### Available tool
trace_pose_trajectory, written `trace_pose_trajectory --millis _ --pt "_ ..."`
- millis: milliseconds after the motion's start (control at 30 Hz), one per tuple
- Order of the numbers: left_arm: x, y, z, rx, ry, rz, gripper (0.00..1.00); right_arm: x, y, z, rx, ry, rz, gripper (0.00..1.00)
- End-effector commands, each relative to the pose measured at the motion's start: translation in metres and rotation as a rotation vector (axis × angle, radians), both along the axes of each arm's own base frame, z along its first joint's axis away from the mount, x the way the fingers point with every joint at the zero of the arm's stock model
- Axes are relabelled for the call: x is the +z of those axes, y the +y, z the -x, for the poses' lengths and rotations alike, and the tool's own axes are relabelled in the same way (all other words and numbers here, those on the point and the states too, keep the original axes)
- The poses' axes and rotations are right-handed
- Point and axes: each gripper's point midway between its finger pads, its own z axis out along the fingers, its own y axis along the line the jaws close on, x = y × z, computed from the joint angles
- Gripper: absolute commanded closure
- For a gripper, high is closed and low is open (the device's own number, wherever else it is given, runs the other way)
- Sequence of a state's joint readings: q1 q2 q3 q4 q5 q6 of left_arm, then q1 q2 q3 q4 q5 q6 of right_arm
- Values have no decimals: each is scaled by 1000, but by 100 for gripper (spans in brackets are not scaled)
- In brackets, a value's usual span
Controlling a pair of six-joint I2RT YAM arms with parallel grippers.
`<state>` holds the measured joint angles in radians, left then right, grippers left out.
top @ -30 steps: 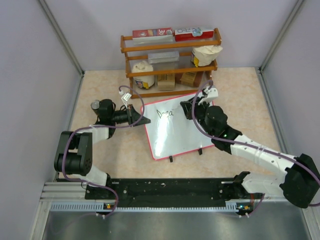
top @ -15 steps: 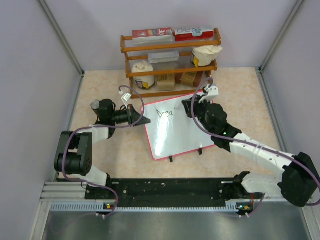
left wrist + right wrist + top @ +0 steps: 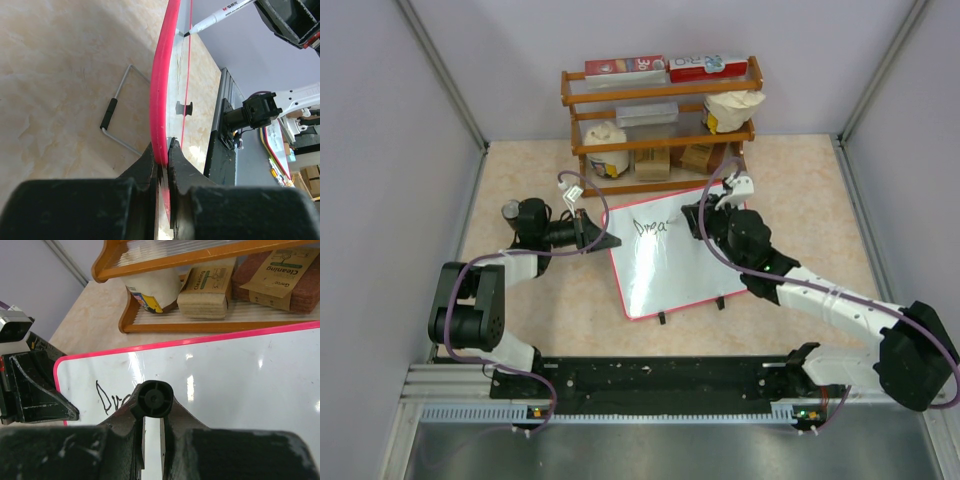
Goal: Write a sentence on the whiteboard
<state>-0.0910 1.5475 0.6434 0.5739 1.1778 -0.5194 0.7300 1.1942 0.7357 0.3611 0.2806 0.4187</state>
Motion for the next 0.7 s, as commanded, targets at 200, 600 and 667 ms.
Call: trace_pose_trajectory --millis 200,600,667 --pt "-15 -4 -7 -16 -160 -69 100 -24 -8 11 12 45 16 100" --pt "-15 -4 -8 -16 -162 -71 100 -5 -8 1 -26 7 -35 100" --pt "-15 -4 -7 -17 -162 -71 100 -1 -6 -1 -30 -3 -42 100"
